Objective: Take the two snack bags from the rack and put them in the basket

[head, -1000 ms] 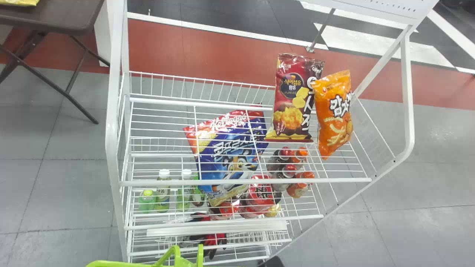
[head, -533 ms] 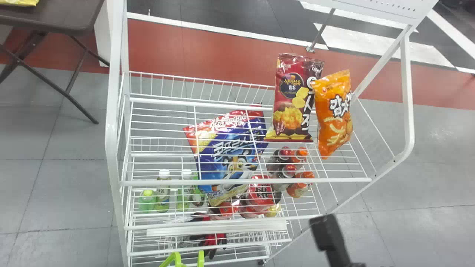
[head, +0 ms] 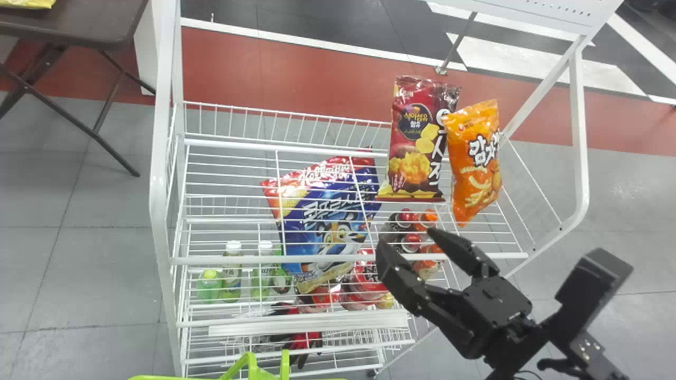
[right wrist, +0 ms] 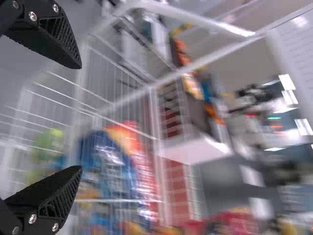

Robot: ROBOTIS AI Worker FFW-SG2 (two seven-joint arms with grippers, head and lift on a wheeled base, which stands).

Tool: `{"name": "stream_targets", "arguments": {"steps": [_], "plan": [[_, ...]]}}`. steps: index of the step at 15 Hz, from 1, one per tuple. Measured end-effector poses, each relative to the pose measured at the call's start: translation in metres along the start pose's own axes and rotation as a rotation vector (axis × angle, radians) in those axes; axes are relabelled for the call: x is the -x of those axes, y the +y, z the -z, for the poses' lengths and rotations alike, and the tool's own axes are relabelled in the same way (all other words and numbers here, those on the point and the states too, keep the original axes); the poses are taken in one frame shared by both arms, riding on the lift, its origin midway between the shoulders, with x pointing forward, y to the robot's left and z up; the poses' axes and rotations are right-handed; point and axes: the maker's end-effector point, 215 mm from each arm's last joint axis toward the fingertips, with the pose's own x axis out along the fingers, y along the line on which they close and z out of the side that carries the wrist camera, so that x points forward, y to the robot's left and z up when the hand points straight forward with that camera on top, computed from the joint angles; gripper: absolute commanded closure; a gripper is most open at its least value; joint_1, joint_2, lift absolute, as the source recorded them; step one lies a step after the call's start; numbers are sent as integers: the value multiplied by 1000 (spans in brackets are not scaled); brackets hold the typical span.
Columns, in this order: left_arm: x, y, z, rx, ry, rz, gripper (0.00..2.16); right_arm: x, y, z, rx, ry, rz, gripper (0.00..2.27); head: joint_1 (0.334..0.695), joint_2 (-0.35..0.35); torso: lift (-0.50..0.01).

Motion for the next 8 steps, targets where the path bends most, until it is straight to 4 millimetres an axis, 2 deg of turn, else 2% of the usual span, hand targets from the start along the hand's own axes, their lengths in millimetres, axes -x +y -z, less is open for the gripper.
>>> {"name": "stream_targets", "arguments": {"steps": [3, 8], "plan": [[3, 2, -1, 10, -6, 7, 1598, 4, -6, -13, 40, -89, 58, 76, 695, -350, -10], [5, 8, -6, 14, -18, 7, 1598, 19, -34, -15, 93, -160, 173, 76, 695, -350, -10]]}}
